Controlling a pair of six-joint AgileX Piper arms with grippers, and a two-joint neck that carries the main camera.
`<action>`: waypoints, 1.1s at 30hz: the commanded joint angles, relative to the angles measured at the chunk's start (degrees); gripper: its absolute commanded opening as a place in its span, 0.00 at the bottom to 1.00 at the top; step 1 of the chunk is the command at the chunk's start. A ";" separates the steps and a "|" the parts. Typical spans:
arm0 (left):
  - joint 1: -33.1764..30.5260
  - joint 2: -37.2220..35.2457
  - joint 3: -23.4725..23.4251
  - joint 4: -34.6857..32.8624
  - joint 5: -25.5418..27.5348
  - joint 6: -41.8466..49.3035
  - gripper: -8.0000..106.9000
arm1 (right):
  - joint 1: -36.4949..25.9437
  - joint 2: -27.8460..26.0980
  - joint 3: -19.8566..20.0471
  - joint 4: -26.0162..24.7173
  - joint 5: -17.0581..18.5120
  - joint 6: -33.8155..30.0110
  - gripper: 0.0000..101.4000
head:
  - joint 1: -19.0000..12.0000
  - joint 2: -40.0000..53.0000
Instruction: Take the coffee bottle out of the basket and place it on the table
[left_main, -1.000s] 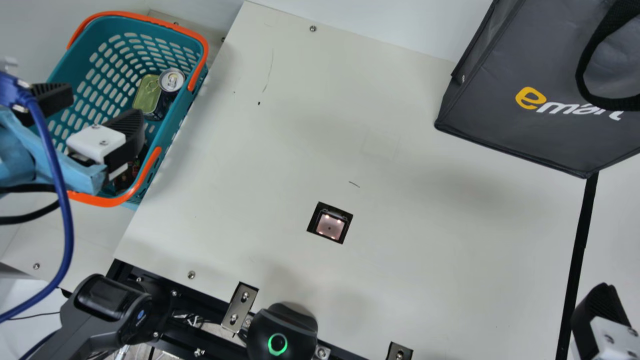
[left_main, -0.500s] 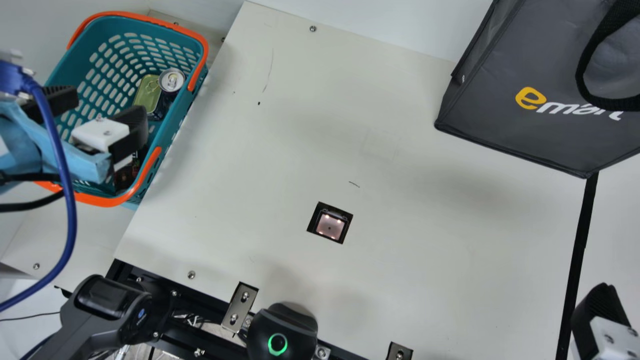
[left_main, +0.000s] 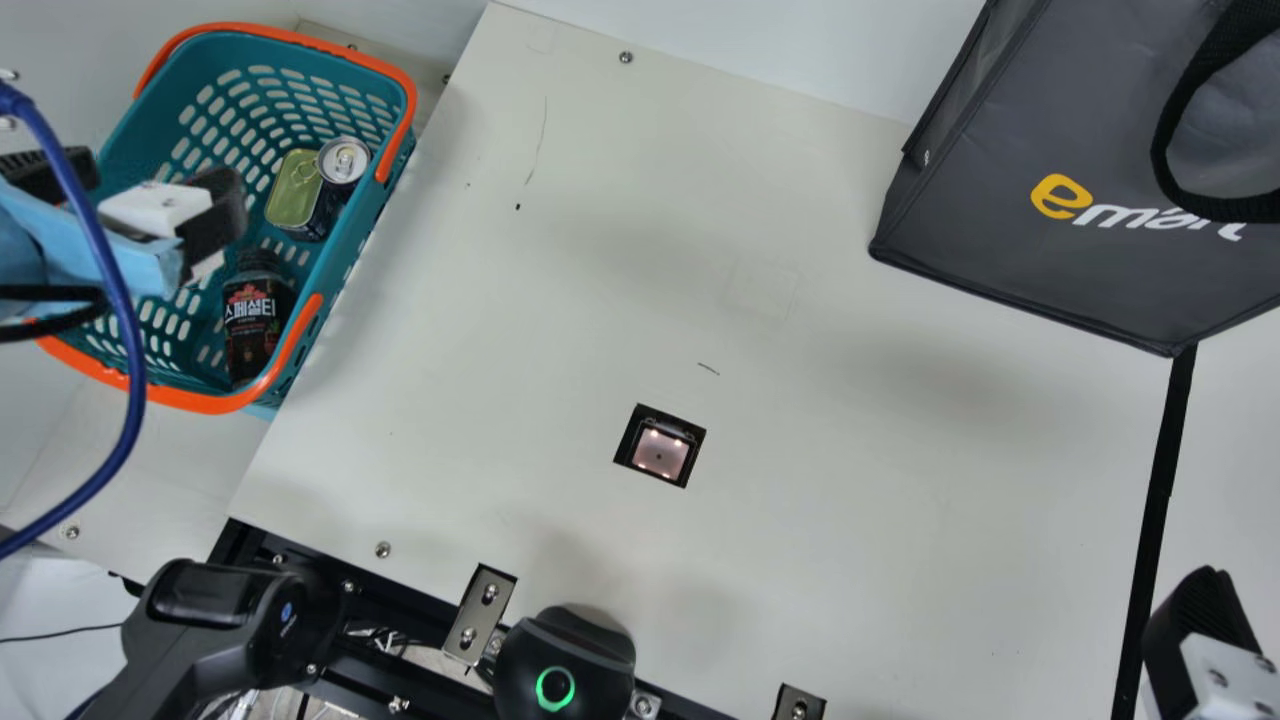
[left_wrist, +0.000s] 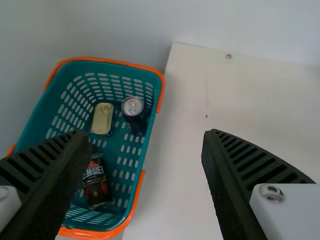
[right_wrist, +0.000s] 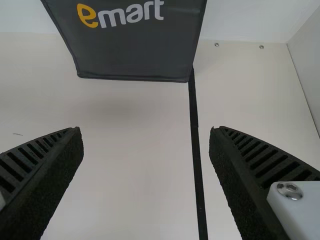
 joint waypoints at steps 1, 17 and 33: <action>2.72 0.38 0.17 -0.22 -0.74 1.03 0.85 | 0.00 0.00 0.00 0.00 0.00 0.00 0.90 | -1.48 0.14; 16.26 4.46 2.63 -3.10 -6.27 8.50 0.85 | 0.00 0.00 0.00 0.00 -0.07 0.00 0.90 | -1.48 0.14; 19.21 9.40 5.07 0.28 -10.52 6.43 0.85 | 0.00 0.00 0.00 0.00 -0.07 0.00 0.90 | -1.48 0.14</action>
